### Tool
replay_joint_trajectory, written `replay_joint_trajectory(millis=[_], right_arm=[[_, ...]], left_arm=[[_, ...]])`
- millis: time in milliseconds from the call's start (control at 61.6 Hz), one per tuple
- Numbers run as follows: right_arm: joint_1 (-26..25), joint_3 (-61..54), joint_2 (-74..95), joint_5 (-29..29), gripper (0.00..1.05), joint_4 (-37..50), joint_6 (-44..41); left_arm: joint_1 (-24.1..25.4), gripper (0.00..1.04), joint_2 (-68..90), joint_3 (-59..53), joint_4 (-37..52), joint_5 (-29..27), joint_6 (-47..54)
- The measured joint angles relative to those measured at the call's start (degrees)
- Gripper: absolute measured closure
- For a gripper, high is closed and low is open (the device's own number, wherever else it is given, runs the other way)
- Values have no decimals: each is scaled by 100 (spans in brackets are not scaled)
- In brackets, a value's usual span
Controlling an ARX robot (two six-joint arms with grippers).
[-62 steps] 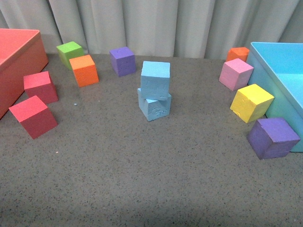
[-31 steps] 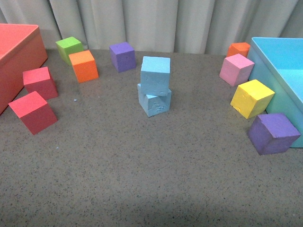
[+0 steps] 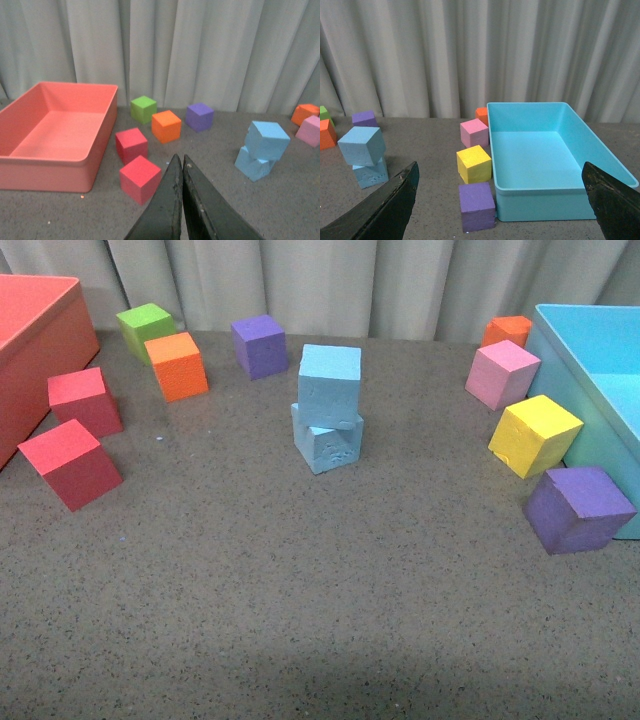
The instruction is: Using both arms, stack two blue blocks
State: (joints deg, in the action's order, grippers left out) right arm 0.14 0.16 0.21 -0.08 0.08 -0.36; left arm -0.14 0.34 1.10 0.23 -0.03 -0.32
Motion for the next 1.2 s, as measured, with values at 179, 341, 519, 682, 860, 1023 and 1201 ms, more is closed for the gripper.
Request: replay_joint_trajectory(millis=[179,341,519,682,860,1023,1201], right_arm=[[0,0,0,0,10,0,0],[0,0,0,0,10,0,0],[0,0,0,0,10,0,0],[0,0,0,0,10,0,0],[0,0,0,0,10,0,0],[0,0,0,0,10,0,0],[0,0,0,0,10,0,0]], left_arm=[[0,75,-9,0,-11,2,2],[0,44,-9,0,-11,2,0],[0,12,-9,0,-11,2,2],[0,7,-9,0,-11,2,7],[0,7,-9,0,-11,2,7],[0,7,-9,0,-11,2,7],[0,7,-9,0,-11,2,7]])
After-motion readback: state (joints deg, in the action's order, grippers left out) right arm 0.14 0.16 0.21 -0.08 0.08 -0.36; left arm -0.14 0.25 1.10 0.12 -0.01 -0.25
